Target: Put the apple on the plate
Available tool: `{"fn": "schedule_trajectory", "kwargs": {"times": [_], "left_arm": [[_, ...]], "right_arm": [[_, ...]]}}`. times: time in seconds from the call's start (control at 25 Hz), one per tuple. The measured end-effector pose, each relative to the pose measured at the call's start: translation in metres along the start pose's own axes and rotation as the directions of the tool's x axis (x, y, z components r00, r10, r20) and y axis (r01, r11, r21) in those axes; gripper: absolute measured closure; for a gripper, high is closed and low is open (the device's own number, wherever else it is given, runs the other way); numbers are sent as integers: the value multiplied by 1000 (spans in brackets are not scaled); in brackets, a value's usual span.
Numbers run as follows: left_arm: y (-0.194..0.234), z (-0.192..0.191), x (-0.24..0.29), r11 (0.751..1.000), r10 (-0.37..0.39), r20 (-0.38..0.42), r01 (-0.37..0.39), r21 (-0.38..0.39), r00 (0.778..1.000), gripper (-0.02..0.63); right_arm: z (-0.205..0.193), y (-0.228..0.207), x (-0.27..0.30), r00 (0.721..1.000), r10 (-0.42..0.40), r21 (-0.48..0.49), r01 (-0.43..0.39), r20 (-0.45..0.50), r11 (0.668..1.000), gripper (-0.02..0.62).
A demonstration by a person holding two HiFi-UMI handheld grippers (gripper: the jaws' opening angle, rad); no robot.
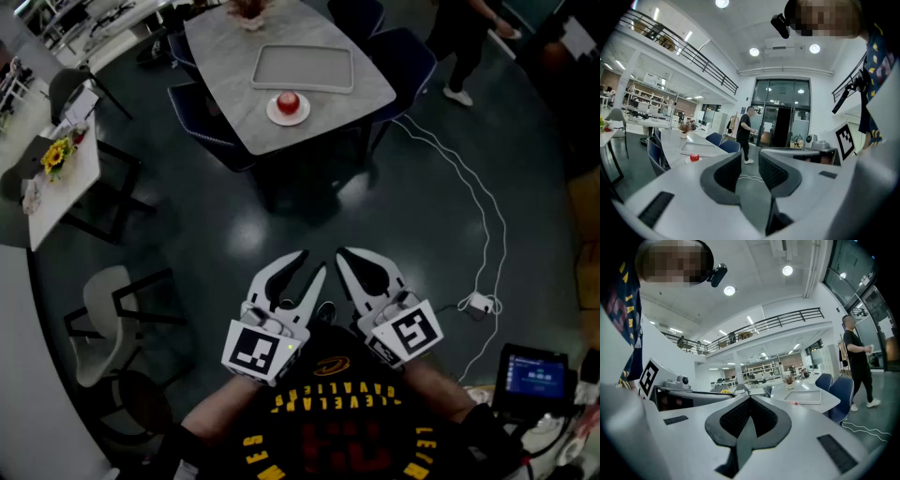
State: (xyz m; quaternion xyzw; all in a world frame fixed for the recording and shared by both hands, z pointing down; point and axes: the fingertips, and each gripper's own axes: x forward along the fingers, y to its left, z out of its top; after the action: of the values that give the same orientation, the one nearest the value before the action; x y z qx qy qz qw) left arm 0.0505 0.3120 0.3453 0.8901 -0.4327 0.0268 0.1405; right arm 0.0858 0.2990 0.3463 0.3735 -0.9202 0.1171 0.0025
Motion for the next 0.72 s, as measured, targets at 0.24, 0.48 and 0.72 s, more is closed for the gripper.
{"fn": "schedule_trajectory", "kwargs": {"times": [0.24,0.48,0.72], "left_arm": [[-2,-2,-1,1000,1,-8,-1,-8,1000,489],[-5,-5,0,1000,11,1,-11,-1,1000,489],[-7,-5,-1,1000,31,12,-31,7,999,489]], "right_arm": [[-3,2,-2,1000,0,-2,0,-13,1000,588],[-4,0,-5,1000,-2,8,2,5,1000,588],[-5,-2,-8,1000,-5,-9,5,10,1000,588]]}}
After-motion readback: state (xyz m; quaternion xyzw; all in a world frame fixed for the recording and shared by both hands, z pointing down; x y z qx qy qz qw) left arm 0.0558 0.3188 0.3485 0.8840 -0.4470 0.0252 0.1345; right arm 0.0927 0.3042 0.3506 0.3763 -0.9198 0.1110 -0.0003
